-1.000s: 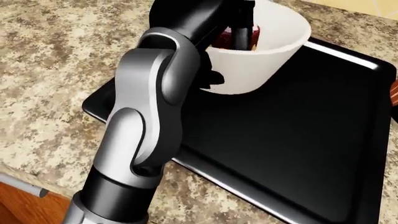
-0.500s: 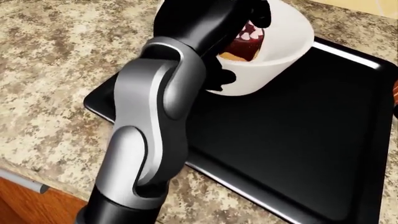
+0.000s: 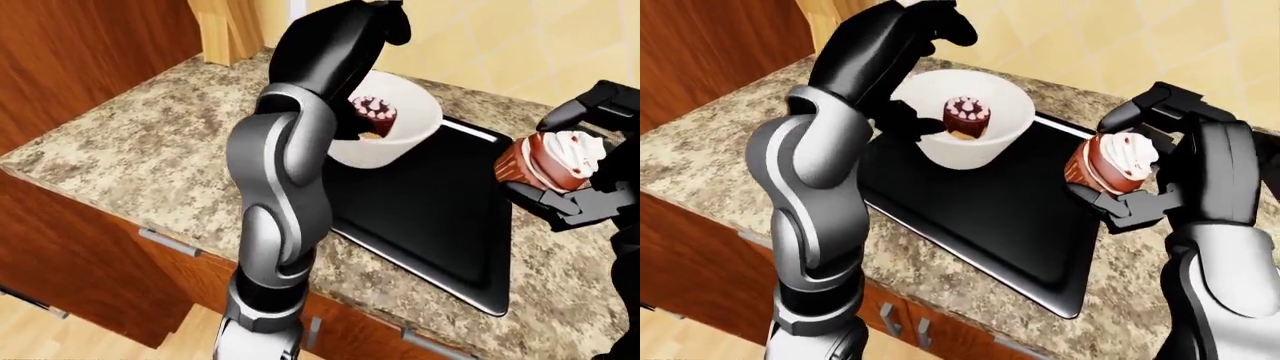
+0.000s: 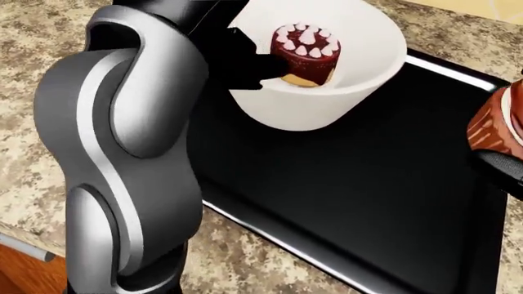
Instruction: Pick up the bowl with cake and place it on the tray. Pick up the cupcake and place it on the tray.
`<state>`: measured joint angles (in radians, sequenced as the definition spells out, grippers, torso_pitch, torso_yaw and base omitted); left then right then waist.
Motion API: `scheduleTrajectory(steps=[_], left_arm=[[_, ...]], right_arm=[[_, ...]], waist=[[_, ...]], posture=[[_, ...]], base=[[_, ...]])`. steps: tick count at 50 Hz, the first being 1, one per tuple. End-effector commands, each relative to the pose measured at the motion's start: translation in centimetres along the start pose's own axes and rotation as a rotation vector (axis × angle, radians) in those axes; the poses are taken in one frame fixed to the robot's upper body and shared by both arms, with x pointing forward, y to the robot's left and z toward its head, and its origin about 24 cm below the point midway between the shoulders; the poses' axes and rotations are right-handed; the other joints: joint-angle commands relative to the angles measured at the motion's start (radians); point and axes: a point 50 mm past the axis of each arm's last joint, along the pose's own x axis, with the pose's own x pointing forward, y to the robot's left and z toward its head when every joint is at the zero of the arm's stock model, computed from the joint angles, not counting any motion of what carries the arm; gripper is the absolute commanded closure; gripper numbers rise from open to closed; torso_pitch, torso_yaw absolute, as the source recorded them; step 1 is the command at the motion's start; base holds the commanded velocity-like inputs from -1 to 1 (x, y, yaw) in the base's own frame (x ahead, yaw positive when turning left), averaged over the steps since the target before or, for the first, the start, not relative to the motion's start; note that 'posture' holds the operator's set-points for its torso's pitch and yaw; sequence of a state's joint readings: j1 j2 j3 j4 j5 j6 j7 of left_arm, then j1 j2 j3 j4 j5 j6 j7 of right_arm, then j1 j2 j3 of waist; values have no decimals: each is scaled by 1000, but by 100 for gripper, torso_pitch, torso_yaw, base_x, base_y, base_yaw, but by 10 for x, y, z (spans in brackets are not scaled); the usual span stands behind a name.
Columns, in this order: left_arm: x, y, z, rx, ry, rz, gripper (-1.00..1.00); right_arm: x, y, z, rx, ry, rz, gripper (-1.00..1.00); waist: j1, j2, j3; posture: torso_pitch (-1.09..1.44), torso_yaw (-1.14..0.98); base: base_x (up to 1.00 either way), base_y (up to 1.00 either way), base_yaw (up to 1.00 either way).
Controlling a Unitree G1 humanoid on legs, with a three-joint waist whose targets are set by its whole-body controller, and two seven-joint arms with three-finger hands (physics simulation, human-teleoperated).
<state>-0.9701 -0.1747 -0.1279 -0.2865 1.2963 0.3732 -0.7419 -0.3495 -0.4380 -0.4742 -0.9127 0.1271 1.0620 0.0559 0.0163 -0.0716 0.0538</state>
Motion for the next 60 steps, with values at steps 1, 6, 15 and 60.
scheduleTrajectory(steps=[1, 6, 15, 60], left_arm=[[-2, 11, 8, 3, -31, 52, -23], [-2, 20, 6, -9, -25, 73, -24], [-1, 25, 6, -15, -23, 89, -22], [-7, 20, 3, -20, -25, 84, -22]], right_arm=[[0, 1, 9, -22, -70, -11, 100], [0, 10, 8, -28, -80, 34, 100], [-3, 22, 6, -53, -90, 112, 100], [-9, 61, -36, -226, 31, 324, 80]], waist=[[0, -4, -20], [3, 1, -24], [-1, 3, -24], [-7, 20, -33]], posture=[[0, 0], [0, 0], [0, 0], [0, 0]], base=[[0, 0, 0], [0, 0, 0], [0, 0, 0], [0, 0, 0]])
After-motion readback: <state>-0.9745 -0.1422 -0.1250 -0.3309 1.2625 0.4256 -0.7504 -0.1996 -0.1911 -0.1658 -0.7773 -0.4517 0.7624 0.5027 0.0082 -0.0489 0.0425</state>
